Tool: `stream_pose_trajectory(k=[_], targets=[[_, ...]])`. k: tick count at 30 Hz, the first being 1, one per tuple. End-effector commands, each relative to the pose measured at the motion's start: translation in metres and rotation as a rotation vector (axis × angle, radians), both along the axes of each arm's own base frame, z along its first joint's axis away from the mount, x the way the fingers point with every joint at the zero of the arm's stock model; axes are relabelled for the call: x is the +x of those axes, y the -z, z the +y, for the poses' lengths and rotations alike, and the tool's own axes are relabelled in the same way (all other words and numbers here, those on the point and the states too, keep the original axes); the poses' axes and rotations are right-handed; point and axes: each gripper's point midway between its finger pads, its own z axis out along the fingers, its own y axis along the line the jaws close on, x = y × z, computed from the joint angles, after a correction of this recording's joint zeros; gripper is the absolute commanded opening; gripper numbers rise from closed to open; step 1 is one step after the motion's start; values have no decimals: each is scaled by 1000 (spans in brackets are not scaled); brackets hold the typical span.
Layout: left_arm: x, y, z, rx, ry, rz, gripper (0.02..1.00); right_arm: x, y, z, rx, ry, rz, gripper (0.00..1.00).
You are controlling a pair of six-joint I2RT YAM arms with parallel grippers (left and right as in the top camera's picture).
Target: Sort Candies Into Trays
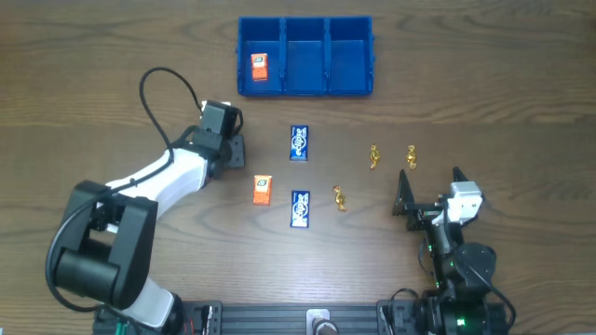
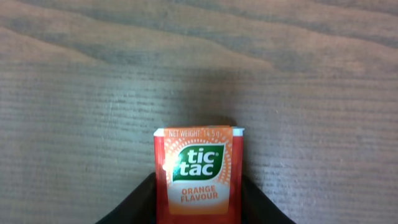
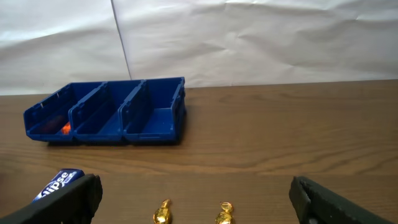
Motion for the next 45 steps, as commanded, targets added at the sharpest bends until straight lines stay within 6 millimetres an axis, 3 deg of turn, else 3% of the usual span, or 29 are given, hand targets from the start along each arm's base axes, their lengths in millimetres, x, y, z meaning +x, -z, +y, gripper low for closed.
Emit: stream_pose_trajectory(k=[1, 5, 9, 12, 14, 16, 22, 29, 38, 39, 42, 45], targets=[[19, -49, -14, -39, -23, -25, 290, 0, 2, 1, -14, -6, 2, 998], [48, -134, -30, -39, -32, -158, 292, 0, 2, 1, -14, -6, 2, 998], [75, -204, -41, -34, -43, -278, 290, 0, 2, 1, -14, -6, 2, 998], [101, -235, -50, -37, -33, -331, 283, 0, 2, 1, -14, -6, 2, 998], [120, -243, -58, -29, -15, -346, 283, 0, 2, 1, -14, -6, 2, 998], [139, -241, -66, -18, -5, -343, 283, 0, 2, 1, -13, -6, 2, 998], [178, -195, -82, -6, 12, -268, 292, 0, 2, 1, -13, -6, 2, 998], [185, -142, -79, -1, 1, -169, 301, 0, 2, 1, -14, -6, 2, 998], [188, -131, -72, -8, -8, -147, 332, 0, 2, 1, -13, -6, 2, 998], [188, -131, -72, -8, -8, -147, 356, 0, 2, 1, -14, -6, 2, 998], [189, -132, -72, -10, -8, -151, 564, 0, 2, 1, -14, -6, 2, 998], [191, -135, -74, -18, -6, -163, 713, 0, 2, 1, -14, -6, 2, 998]])
